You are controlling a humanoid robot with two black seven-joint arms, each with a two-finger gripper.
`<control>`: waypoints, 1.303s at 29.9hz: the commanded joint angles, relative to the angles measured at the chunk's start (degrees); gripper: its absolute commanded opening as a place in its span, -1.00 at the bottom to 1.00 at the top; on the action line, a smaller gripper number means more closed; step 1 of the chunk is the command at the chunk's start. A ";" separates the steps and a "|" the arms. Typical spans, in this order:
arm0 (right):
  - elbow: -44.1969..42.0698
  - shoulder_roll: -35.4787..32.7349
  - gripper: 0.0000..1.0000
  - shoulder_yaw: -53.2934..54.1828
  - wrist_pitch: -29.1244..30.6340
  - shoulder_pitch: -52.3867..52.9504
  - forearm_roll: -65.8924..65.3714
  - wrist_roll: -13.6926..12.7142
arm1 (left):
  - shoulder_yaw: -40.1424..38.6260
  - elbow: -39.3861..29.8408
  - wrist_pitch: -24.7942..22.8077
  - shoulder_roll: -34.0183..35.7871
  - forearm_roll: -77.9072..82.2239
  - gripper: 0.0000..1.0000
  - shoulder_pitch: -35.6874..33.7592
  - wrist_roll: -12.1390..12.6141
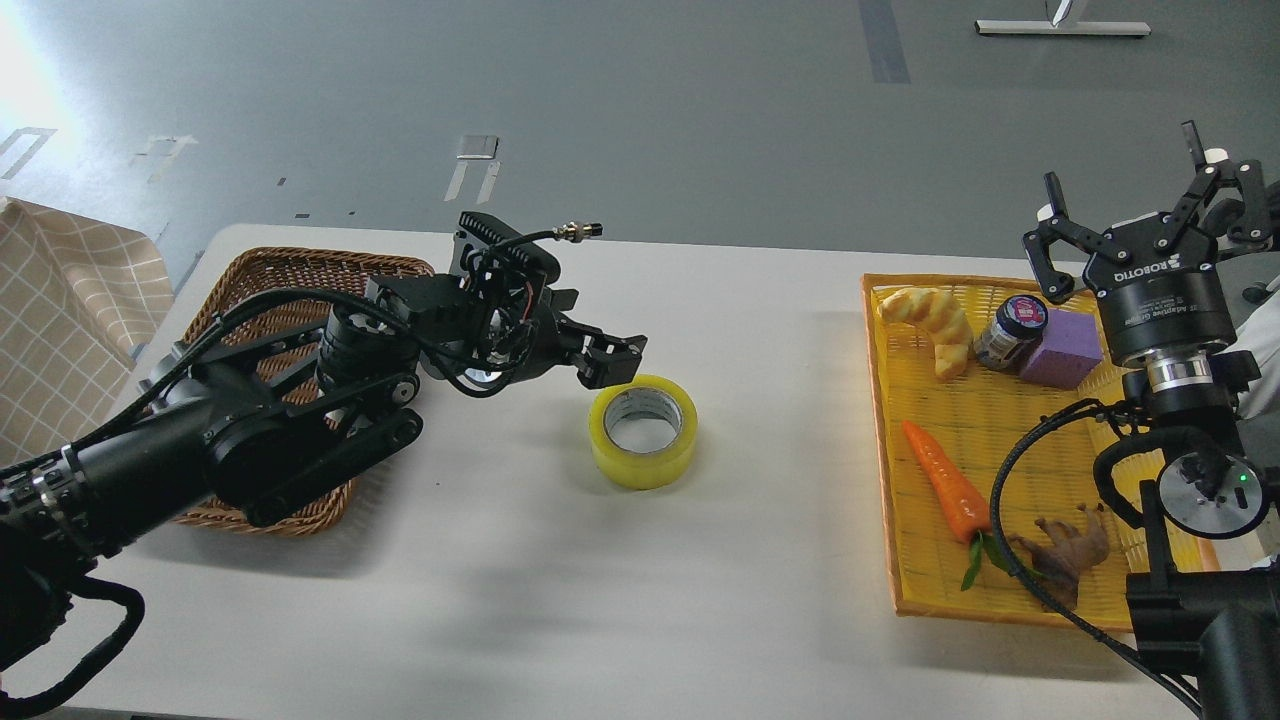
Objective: Place and transfer tape with both arms
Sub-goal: 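Reach the left gripper toward the tape roll on the table, then grasp the tape roll rim with the left gripper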
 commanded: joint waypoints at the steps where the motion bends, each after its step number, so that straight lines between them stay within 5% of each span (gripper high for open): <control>1: 0.00 0.00 0.98 0.00 -0.01 0.00 0.00 -0.09 | 0.08 -0.08 -0.22 -0.82 -0.09 0.95 0.62 0.12; 25: -0.44 0.00 0.98 0.00 -0.01 -0.26 0.00 0.00 | 0.25 4.05 0.13 -4.69 -0.97 0.92 4.14 -0.06; 39: -0.44 0.00 0.98 0.00 -0.01 -0.35 0.00 -0.09 | 0.34 6.25 0.39 -4.77 -0.80 0.64 5.37 0.03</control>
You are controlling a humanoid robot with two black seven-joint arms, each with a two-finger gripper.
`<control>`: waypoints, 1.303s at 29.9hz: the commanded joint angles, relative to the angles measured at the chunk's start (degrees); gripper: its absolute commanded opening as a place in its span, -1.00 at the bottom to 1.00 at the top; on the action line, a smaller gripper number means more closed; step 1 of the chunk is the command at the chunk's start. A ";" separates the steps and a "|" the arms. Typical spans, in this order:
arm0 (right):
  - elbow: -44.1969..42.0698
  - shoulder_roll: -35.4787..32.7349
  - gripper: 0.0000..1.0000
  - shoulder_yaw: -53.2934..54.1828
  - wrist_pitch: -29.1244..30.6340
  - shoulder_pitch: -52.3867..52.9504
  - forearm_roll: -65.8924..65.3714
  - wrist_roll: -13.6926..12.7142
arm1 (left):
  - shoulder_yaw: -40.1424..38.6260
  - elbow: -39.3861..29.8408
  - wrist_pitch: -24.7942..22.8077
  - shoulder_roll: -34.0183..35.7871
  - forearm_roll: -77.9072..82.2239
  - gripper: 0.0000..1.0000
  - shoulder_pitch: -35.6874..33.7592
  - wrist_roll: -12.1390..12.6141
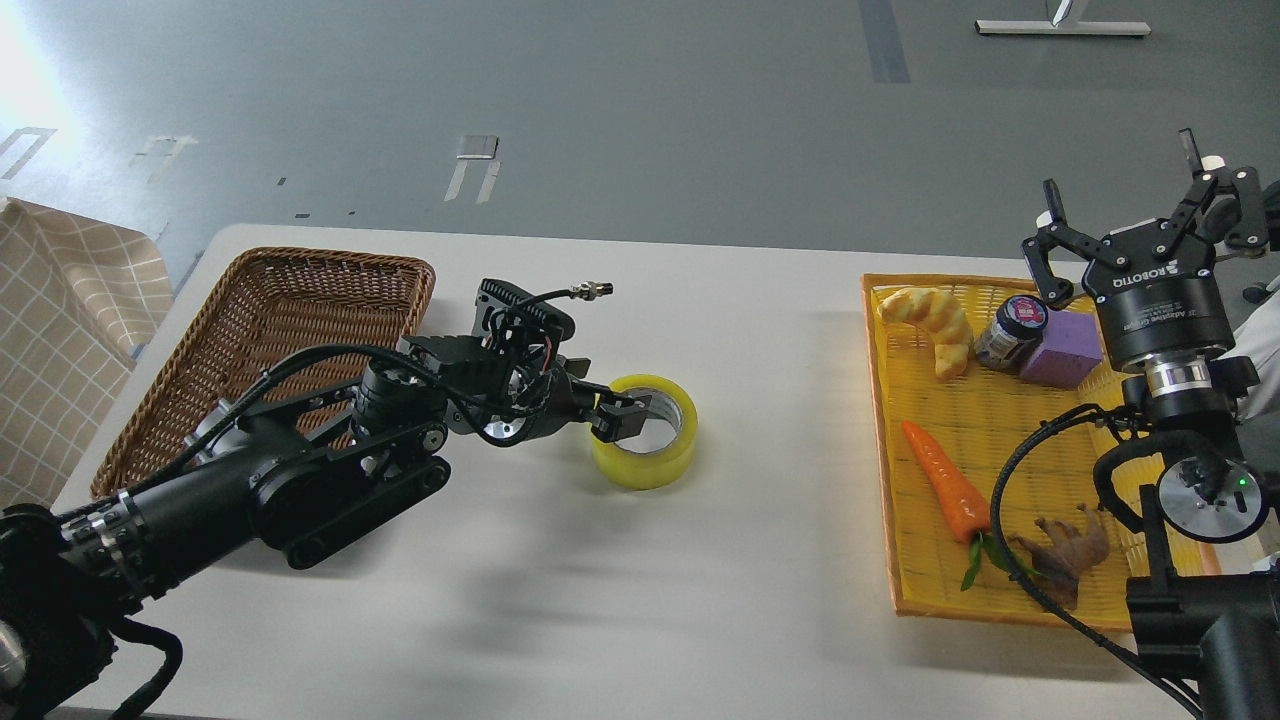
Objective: Place and transfer tape with both arms
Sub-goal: 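Grasp the tape roll rim with the left gripper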
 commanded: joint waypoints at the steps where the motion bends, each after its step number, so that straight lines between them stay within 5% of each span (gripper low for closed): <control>1: 0.00 0.08 0.98 0.00 0.00 -0.10 0.00 0.03 | 0.00 0.34 0.01 -0.09 -0.03 0.64 0.09 0.03; 14: 0.09 0.08 0.98 0.00 0.00 -0.46 0.09 0.03 | 0.09 0.87 0.01 -0.26 0.24 0.57 1.85 0.21; 20: 0.09 0.08 0.98 0.00 0.00 -0.46 0.09 0.03 | 0.09 1.66 0.01 -0.26 0.24 0.30 1.85 0.21; 23: 0.00 0.08 0.98 0.00 0.00 -0.46 0.00 -0.06 | 0.09 2.01 0.01 -0.35 0.32 0.00 1.94 0.21; 25: 0.00 0.08 0.98 0.00 0.00 -0.46 0.00 0.03 | 0.09 2.10 -0.08 -0.52 0.24 -0.50 2.03 -0.06; 26: 0.00 0.08 0.98 0.00 0.00 -0.46 0.00 0.03 | 0.09 2.10 -0.25 -0.79 0.24 -0.99 2.03 -0.41; 39: 0.09 0.08 0.98 0.00 0.00 -0.46 0.00 0.03 | -1.05 -1.58 -0.34 1.23 -2.39 -1.00 -2.71 -0.85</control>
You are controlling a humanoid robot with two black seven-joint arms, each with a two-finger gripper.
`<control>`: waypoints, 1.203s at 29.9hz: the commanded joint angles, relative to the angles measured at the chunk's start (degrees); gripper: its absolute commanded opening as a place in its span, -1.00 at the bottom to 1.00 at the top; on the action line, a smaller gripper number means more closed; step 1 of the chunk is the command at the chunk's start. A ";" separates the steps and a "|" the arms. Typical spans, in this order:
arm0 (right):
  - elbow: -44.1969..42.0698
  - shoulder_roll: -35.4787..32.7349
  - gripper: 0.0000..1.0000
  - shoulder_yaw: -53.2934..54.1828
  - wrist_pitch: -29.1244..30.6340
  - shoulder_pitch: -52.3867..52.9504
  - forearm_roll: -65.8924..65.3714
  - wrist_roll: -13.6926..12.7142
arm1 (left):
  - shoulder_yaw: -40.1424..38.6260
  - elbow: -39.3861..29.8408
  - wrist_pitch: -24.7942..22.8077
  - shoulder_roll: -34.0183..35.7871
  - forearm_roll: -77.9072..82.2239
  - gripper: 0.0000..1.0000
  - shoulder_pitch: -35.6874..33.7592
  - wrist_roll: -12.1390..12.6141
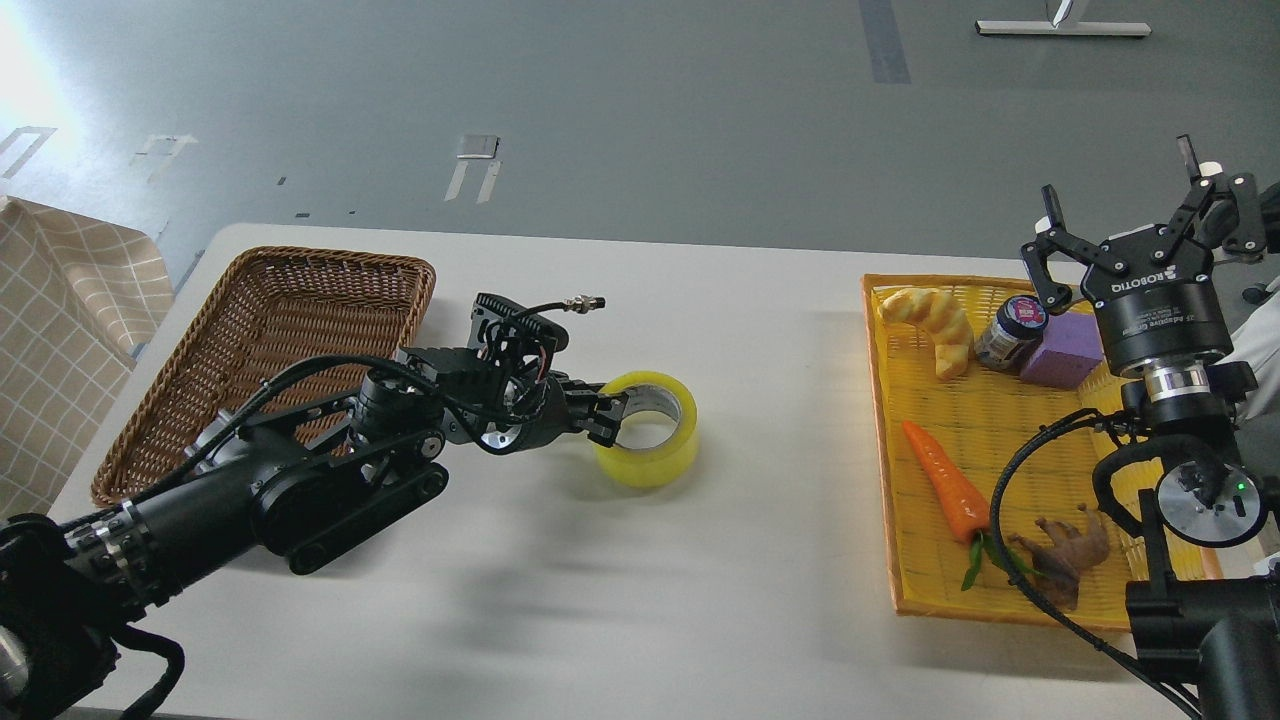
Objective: Place and transfer tape with both arms
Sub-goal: 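Lift the tape roll and lower it into the wicker basket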
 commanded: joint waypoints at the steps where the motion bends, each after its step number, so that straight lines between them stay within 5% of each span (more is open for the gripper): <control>1: 0.09 0.00 0.98 0.00 -0.01 0.02 -0.02 0.03 | -0.29 -3.05 -0.10 2.39 -3.80 -1.00 -4.65 0.01; 9: 0.09 0.00 0.98 0.00 -0.01 0.02 0.07 0.03 | -0.03 -4.99 -0.19 11.18 -13.31 -1.00 -14.95 -0.95; 14: 0.09 0.00 0.98 0.00 -0.01 0.02 0.07 0.03 | 0.24 -4.81 -0.19 18.12 -13.49 -1.00 -16.27 -5.96; 28: 0.09 0.09 0.98 0.00 -0.01 -0.07 0.07 0.38 | 0.76 -4.28 4.20 36.93 -11.91 -1.00 -9.44 -14.04; 36: 0.00 0.09 0.98 0.00 -0.01 -0.42 0.07 0.38 | 0.76 -2.27 8.51 40.55 -10.24 -1.00 -1.78 -16.42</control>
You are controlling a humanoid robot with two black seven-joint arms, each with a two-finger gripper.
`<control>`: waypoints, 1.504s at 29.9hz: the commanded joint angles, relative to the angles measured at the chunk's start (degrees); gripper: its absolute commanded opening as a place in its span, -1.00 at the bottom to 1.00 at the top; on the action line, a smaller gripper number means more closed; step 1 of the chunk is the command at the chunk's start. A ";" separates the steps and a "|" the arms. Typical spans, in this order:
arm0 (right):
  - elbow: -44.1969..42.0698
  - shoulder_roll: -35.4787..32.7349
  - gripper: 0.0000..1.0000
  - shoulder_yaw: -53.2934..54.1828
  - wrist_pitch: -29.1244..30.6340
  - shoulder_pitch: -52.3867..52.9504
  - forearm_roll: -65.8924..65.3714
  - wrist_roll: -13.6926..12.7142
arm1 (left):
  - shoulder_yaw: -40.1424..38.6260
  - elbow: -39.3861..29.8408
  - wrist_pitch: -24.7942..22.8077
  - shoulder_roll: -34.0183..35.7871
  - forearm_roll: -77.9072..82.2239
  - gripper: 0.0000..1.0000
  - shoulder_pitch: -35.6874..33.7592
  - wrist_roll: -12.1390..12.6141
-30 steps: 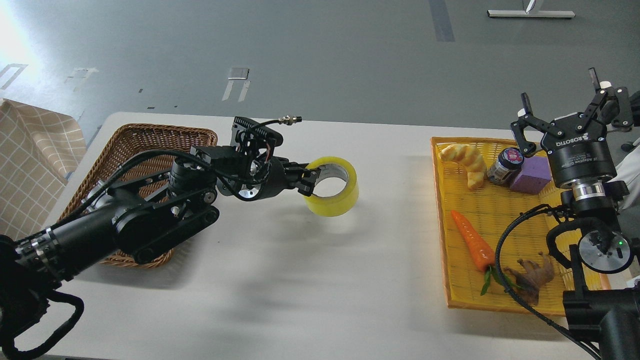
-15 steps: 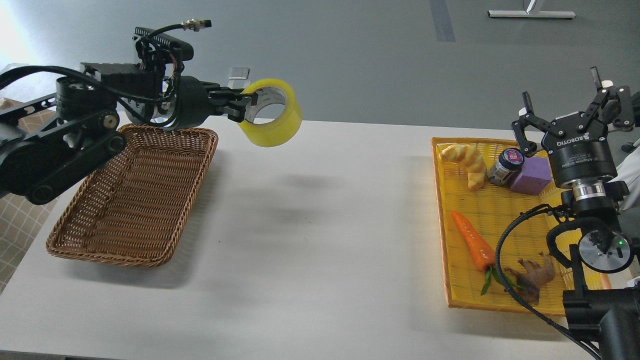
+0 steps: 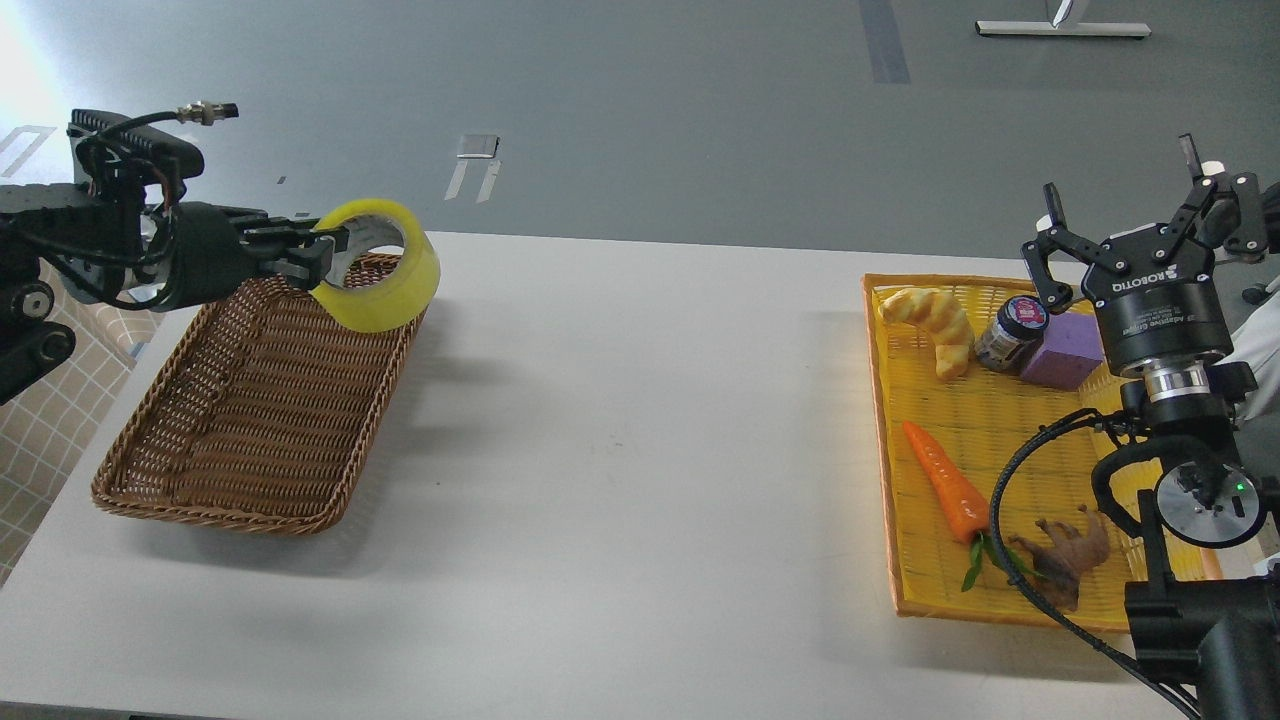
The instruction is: Place and transfer tape with both arms
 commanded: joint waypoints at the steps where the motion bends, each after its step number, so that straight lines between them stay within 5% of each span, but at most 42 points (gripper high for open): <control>1: -0.01 -0.01 0.98 0.00 0.00 -0.11 0.00 0.00 | 0.07 1.74 1.12 0.64 0.11 -1.00 2.31 -0.42; 25: 0.08 0.08 0.98 0.00 0.00 -0.99 0.00 0.09 | 0.86 11.06 9.20 0.02 -0.51 -1.00 13.56 -4.11; 45: 0.08 0.07 0.98 0.00 0.00 -1.16 0.00 0.09 | 4.90 15.63 12.28 -2.09 -0.77 -1.00 13.92 -4.37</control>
